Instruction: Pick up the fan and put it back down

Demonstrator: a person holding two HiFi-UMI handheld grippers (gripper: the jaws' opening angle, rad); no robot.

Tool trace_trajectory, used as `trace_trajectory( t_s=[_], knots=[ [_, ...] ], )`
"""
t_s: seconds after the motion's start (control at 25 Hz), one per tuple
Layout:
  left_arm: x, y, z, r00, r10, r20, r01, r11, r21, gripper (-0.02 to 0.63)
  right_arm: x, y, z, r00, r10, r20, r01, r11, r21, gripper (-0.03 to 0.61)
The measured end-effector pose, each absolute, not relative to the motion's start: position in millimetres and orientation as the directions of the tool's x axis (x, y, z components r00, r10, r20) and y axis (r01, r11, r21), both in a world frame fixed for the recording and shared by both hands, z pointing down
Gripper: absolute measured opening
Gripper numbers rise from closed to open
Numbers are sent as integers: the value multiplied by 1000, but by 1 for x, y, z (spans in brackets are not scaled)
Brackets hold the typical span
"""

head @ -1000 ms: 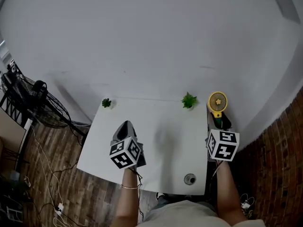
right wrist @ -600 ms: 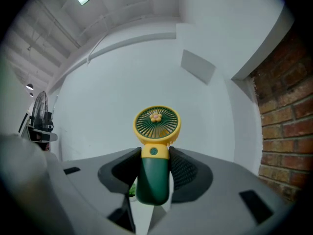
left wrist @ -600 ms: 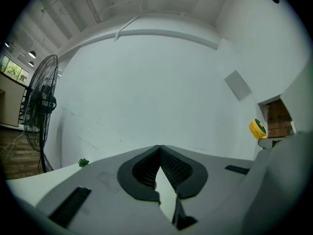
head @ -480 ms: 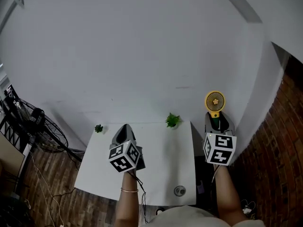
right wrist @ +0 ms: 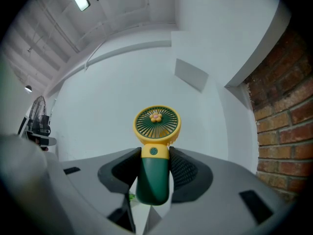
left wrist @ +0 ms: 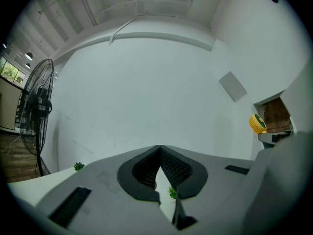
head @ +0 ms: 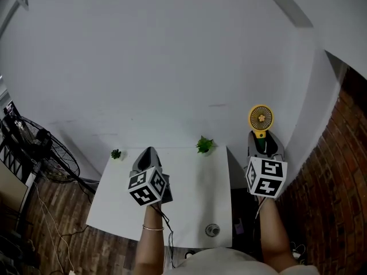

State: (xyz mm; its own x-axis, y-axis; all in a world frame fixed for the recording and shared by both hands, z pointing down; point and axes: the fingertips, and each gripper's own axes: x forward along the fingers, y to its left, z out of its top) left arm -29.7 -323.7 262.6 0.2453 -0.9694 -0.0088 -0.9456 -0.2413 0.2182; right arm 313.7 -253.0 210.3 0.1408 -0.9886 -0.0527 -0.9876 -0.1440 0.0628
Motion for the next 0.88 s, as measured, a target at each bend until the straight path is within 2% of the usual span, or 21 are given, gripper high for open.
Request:
trace_trajectory(
  t_s=[0.48, 0.88],
  knots=[
    [-42, -326, 284, 247, -969, 26, -944, -234, 233, 11, 298, -258, 231, 128, -992, 2, -991, -128, 48, 178],
    [-90, -328, 354, 223, -960, 172, -952, -176, 251, 11, 243, -278, 303, 78, -981, 175, -997, -78, 6, 178]
  ],
)
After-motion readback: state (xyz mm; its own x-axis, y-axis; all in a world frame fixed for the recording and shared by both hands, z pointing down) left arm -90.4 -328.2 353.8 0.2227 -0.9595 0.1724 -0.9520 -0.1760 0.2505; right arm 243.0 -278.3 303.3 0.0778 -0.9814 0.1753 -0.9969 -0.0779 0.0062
